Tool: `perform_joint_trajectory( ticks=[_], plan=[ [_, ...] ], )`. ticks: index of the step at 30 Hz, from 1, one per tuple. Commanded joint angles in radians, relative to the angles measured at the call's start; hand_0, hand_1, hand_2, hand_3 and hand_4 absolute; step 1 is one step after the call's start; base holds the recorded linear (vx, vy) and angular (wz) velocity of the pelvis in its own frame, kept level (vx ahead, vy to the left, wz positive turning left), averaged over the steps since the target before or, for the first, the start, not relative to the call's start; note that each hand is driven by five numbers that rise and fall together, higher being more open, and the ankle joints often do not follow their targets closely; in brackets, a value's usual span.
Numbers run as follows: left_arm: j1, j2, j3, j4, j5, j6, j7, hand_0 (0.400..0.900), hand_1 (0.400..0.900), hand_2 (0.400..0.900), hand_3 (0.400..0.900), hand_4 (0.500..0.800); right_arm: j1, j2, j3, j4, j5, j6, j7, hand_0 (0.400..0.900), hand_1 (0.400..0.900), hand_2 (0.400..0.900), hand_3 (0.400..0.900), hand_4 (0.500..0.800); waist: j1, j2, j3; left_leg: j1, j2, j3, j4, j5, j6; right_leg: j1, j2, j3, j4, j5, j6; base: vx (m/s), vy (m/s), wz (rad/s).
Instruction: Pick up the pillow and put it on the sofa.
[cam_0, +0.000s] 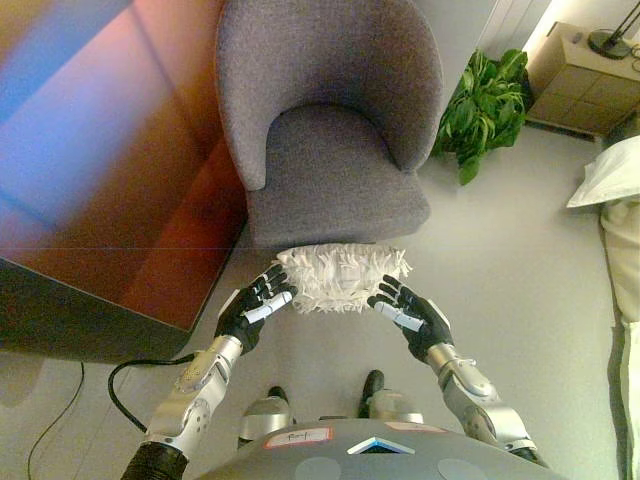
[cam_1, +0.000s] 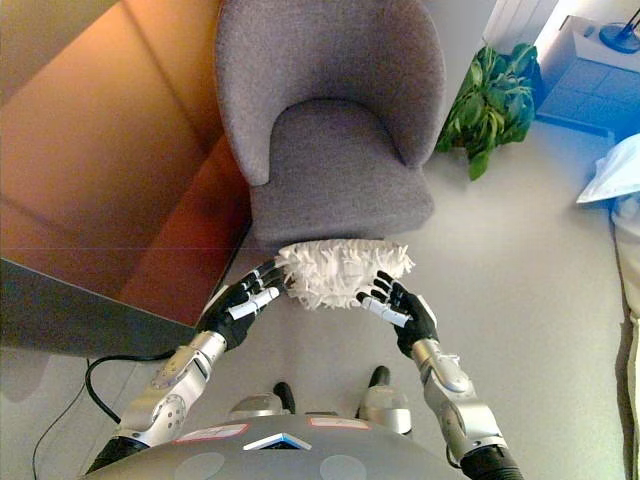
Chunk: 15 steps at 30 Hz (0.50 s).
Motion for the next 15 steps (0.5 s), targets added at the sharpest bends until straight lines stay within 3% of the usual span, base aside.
perform_joint_trajectory(
  ticks=[1,5,15],
  plan=[
    [-0.055,-0.010,0.027,-0.058,-0.030,-0.080,-0.009,0.900,0.900,0.900,0.900,0.800,-0.053,-0.012,-0.040,-0.045,-0.026,-0.078,0.004,0.900,0.900,0.900,0.900,0.800,-0.021,0.018,-0.009,0.003,-0.009,-0.023,0.013,-0.038,0.023,0.039,-0.009,0.030,0.010,-0.049,0.064,0.00,0.000,0.00],
    [-0.047,-0.003,0.032,-0.062,-0.017,-0.089,-0.050,0.900,0.900,0.900,0.900,0.800,-0.047,-0.017,-0.046,-0.050,-0.021,-0.083,0.007,0.900,0.900,0.900,0.900,0.800,-0.020,0.016,-0.007,0.004,-0.007,-0.015,0.015,-0.039,0.023,0.045,-0.007,0.023,0.008,-0.055,0.061,0.00,-0.004,-0.02],
    [-0.048,-0.003,0.024,-0.079,-0.011,-0.093,-0.056,0.900,0.900,0.900,0.900,0.800,-0.044,-0.013,-0.038,-0.057,-0.038,-0.076,0.008,0.900,0.900,0.900,0.900,0.800,-0.021,0.015,-0.013,0.019,-0.007,-0.011,0.016,-0.045,0.029,0.060,-0.001,0.024,0.003,-0.062,0.056,0.01,-0.013,-0.04]
  ],
)
